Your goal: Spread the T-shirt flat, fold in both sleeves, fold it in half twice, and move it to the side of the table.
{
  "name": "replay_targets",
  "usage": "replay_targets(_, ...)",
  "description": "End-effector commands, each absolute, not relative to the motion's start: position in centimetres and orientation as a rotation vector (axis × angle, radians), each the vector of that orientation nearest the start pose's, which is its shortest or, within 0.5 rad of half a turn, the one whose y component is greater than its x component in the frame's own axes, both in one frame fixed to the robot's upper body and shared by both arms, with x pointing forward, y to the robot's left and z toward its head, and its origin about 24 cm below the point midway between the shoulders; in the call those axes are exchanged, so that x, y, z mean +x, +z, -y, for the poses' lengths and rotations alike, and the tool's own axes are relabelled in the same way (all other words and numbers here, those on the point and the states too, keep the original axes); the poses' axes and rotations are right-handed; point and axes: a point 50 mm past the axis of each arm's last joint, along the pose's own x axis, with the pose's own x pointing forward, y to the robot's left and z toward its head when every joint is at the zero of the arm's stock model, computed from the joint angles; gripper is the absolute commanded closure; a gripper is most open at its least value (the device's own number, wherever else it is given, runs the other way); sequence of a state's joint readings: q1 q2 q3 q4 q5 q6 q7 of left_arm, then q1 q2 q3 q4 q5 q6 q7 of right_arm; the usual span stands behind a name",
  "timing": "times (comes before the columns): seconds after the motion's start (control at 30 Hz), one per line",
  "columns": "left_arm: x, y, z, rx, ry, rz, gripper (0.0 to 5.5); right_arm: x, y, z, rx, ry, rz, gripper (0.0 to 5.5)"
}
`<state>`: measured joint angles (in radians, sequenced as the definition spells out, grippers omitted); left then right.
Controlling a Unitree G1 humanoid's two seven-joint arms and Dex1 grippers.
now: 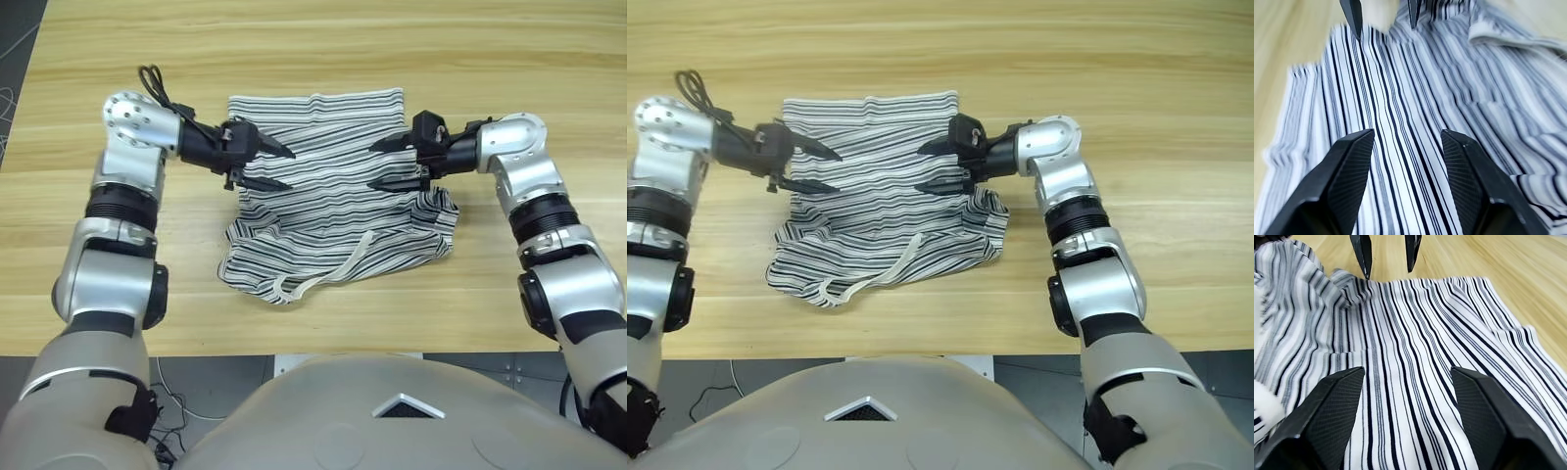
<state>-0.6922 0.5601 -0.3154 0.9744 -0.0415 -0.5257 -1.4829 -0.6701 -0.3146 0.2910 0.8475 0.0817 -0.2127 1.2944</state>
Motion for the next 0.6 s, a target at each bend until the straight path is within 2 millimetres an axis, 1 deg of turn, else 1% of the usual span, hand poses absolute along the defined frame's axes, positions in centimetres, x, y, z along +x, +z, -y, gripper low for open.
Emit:
replay_targets(0.03, 31.4, 3.9, -21.3, 0.857, -1.474, -0.582, 2.98, 32.9, 5.2, 11.6, -0.421, 1.464, -0.289, 2.25)
replay_targets(0.13, 30.8, 2.1, -23.9, 1.071, -1.375, -0.819, 2.98, 32.9, 4.3, 11.5, -0.497, 1.456, -0.356, 2.25)
replay_targets(0.2, 30.8, 1.6, -25.4, 1.183, -1.290, -0.914, 2.98, 33.1, 3.7, 11.2, -0.545, 1.435, -0.401, 2.25)
replay_targets(0.23, 30.9, 1.5, -26.0, 1.274, -1.243, -0.931, 2.98, 33.1, 3.4, 11.0, -0.582, 1.429, -0.416, 2.25)
replay_targets(0.3, 31.7, 1.5, -25.8, 1.393, -1.145, -0.877, 2.98, 33.5, 3.0, 10.3, -0.645, 1.390, -0.433, 2.25)
replay_targets(0.33, 32.4, 1.6, -25.3, 1.427, -1.086, -0.818, 2.98, 33.7, 2.9, 9.9, -0.674, 1.364, -0.431, 2.25)
replay_targets(0.4, 33.0, 1.7, -24.4, 1.420, -1.034, -0.745, 2.98, 34.2, 2.9, 9.1, -0.731, 1.298, -0.421, 2.25)
replay_targets(0.47, 32.8, 1.3, -24.0, 1.416, -1.059, -0.727, 2.98, 34.6, 3.0, 8.4, -0.759, 1.232, -0.386, 2.25)
replay_targets(0.53, 32.6, 1.0, -23.7, 1.414, -1.088, -0.723, 2.98, 35.0, 3.9, 7.5, -0.724, 1.196, -0.295, 2.25)
replay_targets(0.6, 32.5, 1.0, -23.6, 1.404, -1.103, -0.723, 2.98, 35.4, 5.8, 6.4, -0.595, 1.207, -0.146, 2.25)
